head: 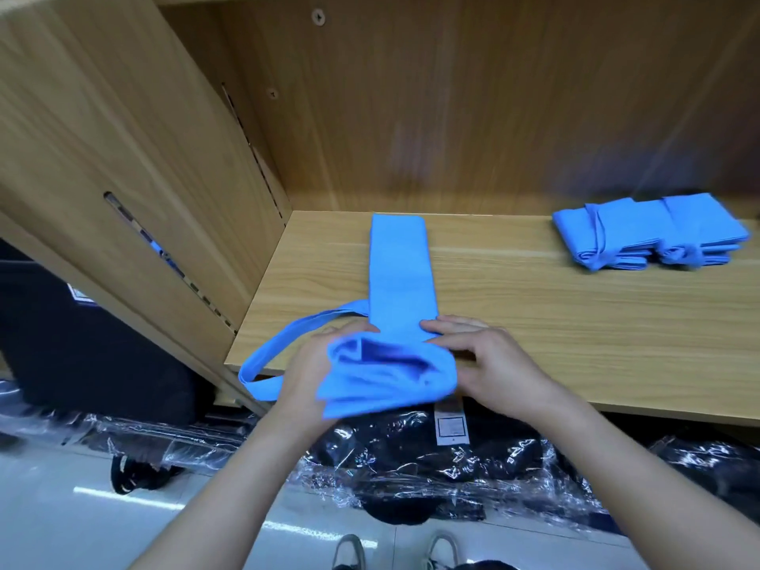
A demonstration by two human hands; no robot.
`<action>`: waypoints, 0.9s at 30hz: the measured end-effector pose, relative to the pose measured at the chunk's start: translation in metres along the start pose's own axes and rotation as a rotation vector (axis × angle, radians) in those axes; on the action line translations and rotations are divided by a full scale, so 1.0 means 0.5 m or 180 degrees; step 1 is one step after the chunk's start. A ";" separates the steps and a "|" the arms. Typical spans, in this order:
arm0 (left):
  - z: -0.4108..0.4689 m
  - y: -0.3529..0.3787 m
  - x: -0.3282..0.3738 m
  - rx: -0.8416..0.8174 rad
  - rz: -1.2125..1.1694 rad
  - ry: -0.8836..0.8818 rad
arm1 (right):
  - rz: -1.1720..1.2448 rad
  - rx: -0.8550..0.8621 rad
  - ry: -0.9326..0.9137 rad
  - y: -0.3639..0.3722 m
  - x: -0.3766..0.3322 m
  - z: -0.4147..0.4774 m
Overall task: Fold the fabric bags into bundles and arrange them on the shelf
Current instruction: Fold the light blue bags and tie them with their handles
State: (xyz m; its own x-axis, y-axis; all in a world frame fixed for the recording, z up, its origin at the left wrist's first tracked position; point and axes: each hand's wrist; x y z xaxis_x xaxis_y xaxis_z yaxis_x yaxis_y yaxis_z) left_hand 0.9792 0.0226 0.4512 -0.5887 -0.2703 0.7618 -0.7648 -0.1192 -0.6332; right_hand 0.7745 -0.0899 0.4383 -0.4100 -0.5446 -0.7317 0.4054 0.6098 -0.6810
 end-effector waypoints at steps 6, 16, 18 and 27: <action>0.030 0.024 0.052 0.0701 0.0654 -0.0210 | 0.0020 0.1165 0.0620 0.034 -0.032 0.030; 0.011 0.054 0.068 0.0956 0.0847 -0.0542 | -0.0538 0.0882 0.1017 0.036 -0.054 0.036; 0.004 0.057 0.069 0.1242 0.1270 -0.0099 | -0.0560 0.0850 0.1020 0.032 -0.055 0.038; 0.047 0.040 0.066 0.0419 0.1191 -0.0017 | -0.0377 0.0798 0.1088 0.031 -0.054 0.050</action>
State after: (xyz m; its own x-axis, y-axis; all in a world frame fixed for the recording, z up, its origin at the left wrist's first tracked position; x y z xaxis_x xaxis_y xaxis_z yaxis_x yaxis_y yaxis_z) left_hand 0.9505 -0.0111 0.4605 -0.8187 -0.3233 0.4746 -0.4572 -0.1330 -0.8794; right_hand 0.8123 -0.0802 0.4466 -0.6952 -0.3548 -0.6251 0.5078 0.3730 -0.7765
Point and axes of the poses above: each hand's wrist, its own z-axis towards the middle knuckle, its own y-axis out of the palm, x = y × z, and after that the axes turned 8 degrees about -x, right-handed
